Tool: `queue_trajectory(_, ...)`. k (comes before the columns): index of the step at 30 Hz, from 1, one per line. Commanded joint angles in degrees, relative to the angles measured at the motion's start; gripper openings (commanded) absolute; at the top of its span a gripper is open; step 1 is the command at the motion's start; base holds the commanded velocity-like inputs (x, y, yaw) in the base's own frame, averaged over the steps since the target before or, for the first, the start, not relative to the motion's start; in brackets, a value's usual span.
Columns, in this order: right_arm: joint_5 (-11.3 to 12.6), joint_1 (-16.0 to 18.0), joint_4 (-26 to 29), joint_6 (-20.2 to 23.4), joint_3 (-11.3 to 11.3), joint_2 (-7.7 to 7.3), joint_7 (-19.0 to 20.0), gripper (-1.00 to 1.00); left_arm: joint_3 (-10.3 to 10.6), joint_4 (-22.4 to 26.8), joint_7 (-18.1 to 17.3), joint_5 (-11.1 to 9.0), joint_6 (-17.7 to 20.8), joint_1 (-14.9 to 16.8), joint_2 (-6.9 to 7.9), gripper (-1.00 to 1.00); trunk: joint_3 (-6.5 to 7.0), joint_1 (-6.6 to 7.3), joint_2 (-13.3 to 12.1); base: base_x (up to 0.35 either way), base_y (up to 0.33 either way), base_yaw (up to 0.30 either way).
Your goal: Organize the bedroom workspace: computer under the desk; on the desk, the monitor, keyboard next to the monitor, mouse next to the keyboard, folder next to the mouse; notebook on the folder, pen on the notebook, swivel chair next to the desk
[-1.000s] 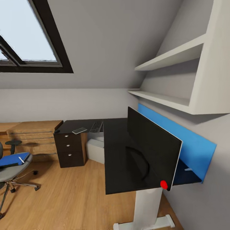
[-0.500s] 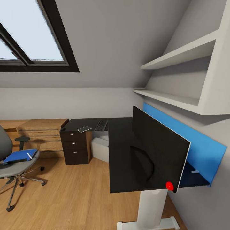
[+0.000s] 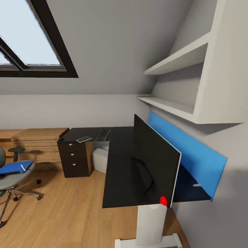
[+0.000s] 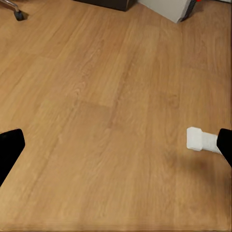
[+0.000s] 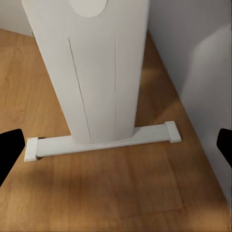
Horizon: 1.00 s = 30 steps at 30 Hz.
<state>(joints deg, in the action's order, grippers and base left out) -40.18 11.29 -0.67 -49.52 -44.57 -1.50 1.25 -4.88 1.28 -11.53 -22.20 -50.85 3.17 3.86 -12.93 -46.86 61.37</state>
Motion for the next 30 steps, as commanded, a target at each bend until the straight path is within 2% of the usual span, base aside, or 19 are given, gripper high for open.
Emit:
queue_trajectory(1,-0.33,0.04,-0.05,-0.03,-0.49,-0.04,0.12,1.0,-0.44,-0.05,-0.6,-0.2,0.02,0.05,0.0,1.0,-0.08,0.0,0.05,0.0,-0.315,0.0)
queue_trajectory(6,-0.23,0.06,0.53,0.85,-0.63,-0.01,0.07,1.0,-0.41,-0.05,-0.57,-0.21,0.63,0.04,0.03,1.0,-0.08,0.0,0.05,0.0,-0.275,0.0)
queue_trajectory(10,-0.13,0.2,3.79,0.97,-0.89,0.47,0.13,1.0,-0.44,-0.05,-0.47,-0.21,0.77,0.04,0.08,1.0,-0.08,0.0,0.05,0.0,-0.073,0.0)
queue_trajectory(13,-0.1,0.32,8.15,1.01,-0.89,1.68,0.17,1.0,-0.51,-0.05,-0.44,-0.21,0.81,0.02,0.09,1.0,-0.08,0.0,0.05,0.0,-0.021,0.0)
queue_trajectory(15,0.17,0.37,16.62,1.9,-0.94,4.25,0.11,1.0,-0.55,-0.05,-0.43,-0.21,0.81,0.02,0.09,1.0,-0.08,0.0,0.05,0.0,-0.007,0.0)
queue_trajectory(16,0.33,0.37,18.51,2.48,-0.92,4.93,0.12,1.0,-0.55,-0.05,-0.41,-0.21,0.82,0.01,0.09,1.0,-0.08,0.0,0.05,0.0,-0.004,0.0)
queue_trajectory(19,1.5,0.39,29.88,9.4,-0.81,8.99,0.55,1.0,-0.56,-0.05,-0.36,-0.21,0.84,0.03,0.09,1.0,-0.08,0.0,0.05,0.0,-0.002,0.0)
queue_trajectory(20,1.62,0.39,31.65,10.78,-0.77,9.55,0.78,1.0,-0.56,-0.05,-0.36,-0.21,0.84,0.02,0.07,1.0,-0.08,0.0,0.05,0.0,0.0,0.0)
queue_trajectory(22,2.17,0.39,38.32,16.61,-0.61,11.45,3.44,1.0,-0.57,-0.05,-0.34,-0.21,1.27,0.01,0.03,1.0,-0.08,0.0,0.05,0.0,0.0,0.0)
queue_trajectory(25,4.18,0.39,46.21,23.9,-0.48,11.5,8.98,1.0,-0.52,-0.05,-0.38,-0.21,3.37,0.01,0.01,1.0,-0.08,0.0,0.05,0.0,0.0,0.0)
queue_trajectory(26,7.1,0.39,51.46,28.34,0.12,11.5,13.5,1.0,-0.5,-0.05,-0.35,-0.21,4.36,0.04,0.01,1.0,-0.08,0.0,0.05,0.0,0.0,0.0)
queue_trajectory(27,7.81,0.39,52.71,29.2,0.59,11.5,14.51,1.0,-0.49,-0.05,-0.35,-0.21,4.5,0.03,0.01,1.0,-0.08,0.0,0.05,0.0,0.0,0.0)
queue_trajectory(29,10.22,0.4,57.54,32.1,3.29,11.5,17.14,1.0,-0.49,-0.05,-0.34,-0.21,4.88,0.03,-0.01,1.0,-0.08,0.0,0.05,0.0,0.0,0.0)
queue_trajectory(30,10.76,0.4,58.57,32.76,3.95,11.5,17.54,1.0,-0.48,-0.05,-0.34,-0.21,4.97,0.02,-0.03,1.0,-0.08,0.0,0.05,0.0,0.0,0.0)
